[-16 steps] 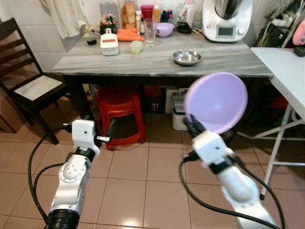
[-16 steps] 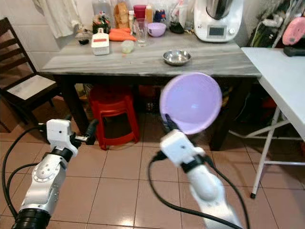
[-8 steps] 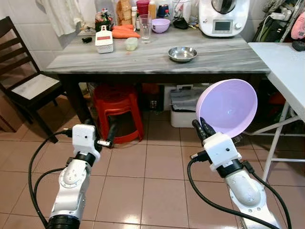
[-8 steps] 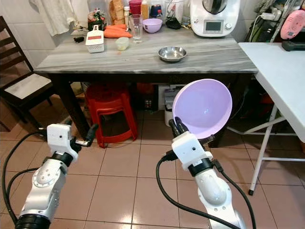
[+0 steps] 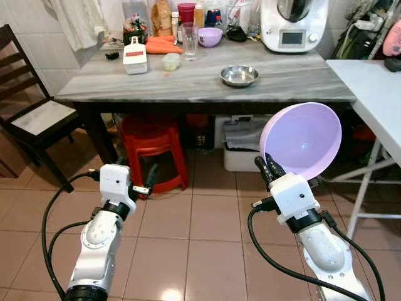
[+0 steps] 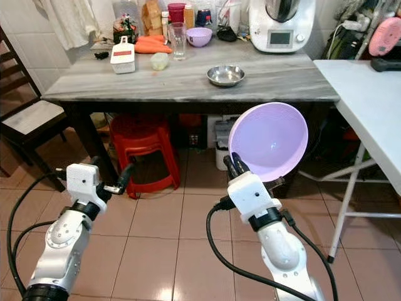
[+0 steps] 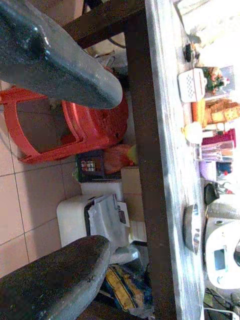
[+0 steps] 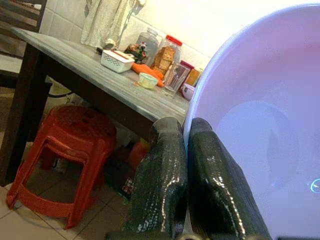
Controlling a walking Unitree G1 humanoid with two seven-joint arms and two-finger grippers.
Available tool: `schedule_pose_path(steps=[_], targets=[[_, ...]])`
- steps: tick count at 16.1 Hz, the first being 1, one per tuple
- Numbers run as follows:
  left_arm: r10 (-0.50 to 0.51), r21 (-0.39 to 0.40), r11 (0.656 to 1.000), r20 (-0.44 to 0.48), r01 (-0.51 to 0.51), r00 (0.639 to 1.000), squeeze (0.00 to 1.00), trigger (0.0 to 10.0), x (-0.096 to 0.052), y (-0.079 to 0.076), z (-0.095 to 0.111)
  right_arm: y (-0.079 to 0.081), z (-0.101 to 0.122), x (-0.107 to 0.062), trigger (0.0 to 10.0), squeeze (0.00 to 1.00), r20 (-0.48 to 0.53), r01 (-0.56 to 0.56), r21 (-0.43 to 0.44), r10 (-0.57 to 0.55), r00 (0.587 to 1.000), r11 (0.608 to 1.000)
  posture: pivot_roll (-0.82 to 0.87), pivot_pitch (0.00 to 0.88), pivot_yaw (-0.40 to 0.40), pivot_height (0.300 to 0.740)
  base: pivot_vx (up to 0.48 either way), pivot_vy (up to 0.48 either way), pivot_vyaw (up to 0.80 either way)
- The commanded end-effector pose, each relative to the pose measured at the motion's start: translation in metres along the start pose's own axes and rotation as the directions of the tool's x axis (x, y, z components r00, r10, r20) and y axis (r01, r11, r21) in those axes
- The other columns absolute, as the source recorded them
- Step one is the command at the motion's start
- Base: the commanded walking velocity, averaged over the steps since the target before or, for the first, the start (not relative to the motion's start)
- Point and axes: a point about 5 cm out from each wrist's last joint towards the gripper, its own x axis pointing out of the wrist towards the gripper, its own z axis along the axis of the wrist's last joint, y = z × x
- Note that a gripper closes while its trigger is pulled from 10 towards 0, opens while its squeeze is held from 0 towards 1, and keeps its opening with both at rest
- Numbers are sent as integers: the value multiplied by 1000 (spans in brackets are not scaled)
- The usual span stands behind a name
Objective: Setting the table
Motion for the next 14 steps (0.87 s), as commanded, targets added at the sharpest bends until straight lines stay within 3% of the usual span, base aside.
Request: schedule_pose_path(steps=[1,6,10,14], targets=[[-7,-1,1000,10,7,1000,0,10000,1,1,3,-2,5,1,10000,0,17,18,11,-19,1000,1000,-46,0,44,740,480,0,0],[-14,-6,1000,10,14,1000,0,10000,1,0,3,-3,4,2,10000,0,10,26,23,-26,1000,999,-45,0,45,740,480,0,0],[-21,-13,1000,11,21,1000,0,10000,1,-3,3,-2,4,4,10000,0,14,22,23,-22,1000,1000,-47,0,44,740,480,0,-477],[-24,-17,1000,11,24,1000,0,10000,1,-5,2,-2,5,4,10000,0,20,20,14,-20,1000,1000,-47,0,44,740,480,0,0]])
